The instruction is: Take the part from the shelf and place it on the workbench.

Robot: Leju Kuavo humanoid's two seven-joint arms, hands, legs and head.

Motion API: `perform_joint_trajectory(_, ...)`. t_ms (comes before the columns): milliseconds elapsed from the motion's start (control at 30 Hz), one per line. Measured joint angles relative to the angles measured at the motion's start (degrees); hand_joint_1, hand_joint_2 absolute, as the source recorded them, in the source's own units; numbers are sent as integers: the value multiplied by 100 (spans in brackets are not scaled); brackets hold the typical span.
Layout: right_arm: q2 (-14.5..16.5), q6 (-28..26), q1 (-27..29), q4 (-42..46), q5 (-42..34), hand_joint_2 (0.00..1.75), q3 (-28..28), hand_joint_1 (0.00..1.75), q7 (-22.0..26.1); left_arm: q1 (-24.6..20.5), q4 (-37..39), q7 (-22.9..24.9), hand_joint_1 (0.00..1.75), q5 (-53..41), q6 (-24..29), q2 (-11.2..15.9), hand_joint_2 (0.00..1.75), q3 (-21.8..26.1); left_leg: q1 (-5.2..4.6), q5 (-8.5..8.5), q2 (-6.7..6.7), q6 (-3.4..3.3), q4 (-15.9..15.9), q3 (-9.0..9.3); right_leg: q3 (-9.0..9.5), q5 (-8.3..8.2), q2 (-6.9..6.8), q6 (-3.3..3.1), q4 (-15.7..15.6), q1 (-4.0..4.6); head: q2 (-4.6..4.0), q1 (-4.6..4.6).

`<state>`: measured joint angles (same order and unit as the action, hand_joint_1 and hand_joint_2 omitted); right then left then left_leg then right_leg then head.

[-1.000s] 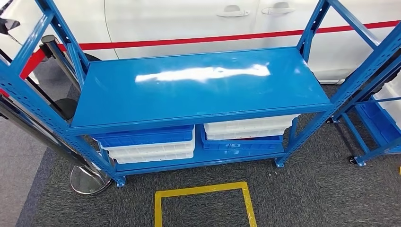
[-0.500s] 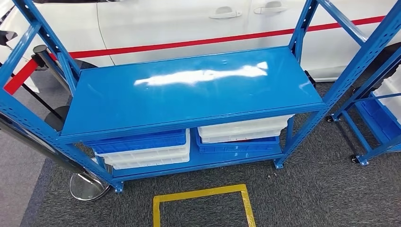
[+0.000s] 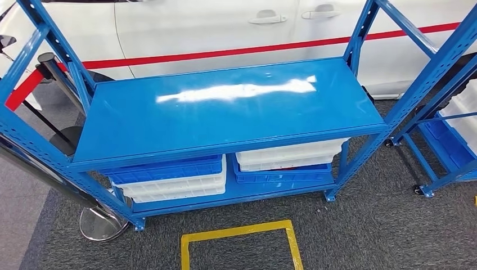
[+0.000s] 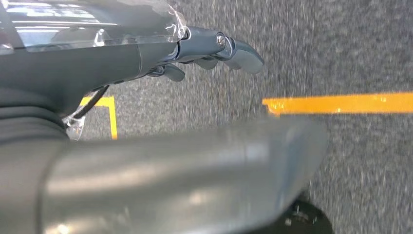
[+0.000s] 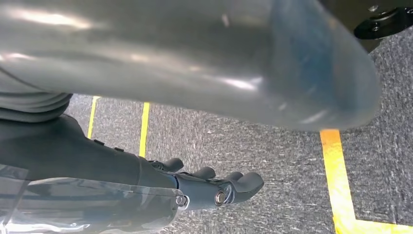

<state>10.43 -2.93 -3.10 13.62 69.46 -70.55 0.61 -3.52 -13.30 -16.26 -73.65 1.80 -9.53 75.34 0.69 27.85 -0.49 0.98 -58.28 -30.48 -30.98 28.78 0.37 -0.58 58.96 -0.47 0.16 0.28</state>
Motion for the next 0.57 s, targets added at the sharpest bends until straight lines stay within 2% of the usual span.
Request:
perform_joint_trajectory(100, 1, 18, 0, -1, 7, 175, -9, 0, -26, -11, -3, 12, 0, -8, 53, 0, 175, 1, -9, 2, 0, -11, -2, 0, 3, -3, 1, 8, -7, -11, 0, 0)
perform_joint_trajectory(233, 8, -18, 6, 2, 57, 175, 75, 0, -216, -11, -22, 46, 0, 29, 158, 4, 175, -75, -13, 3, 0, -17, -5, 0, 2, -4, 1, 10, -8, -29, 0, 0)
perform_joint_trajectory(567, -62, -26, 102, 64, -822, 175, 933, 0, -281, 101, -142, 236, 0, 988, 170, 110, 175, -959, -7, 4, 1, -18, -2, -4, 0, -3, 1, 11, -7, -25, 0, -1)
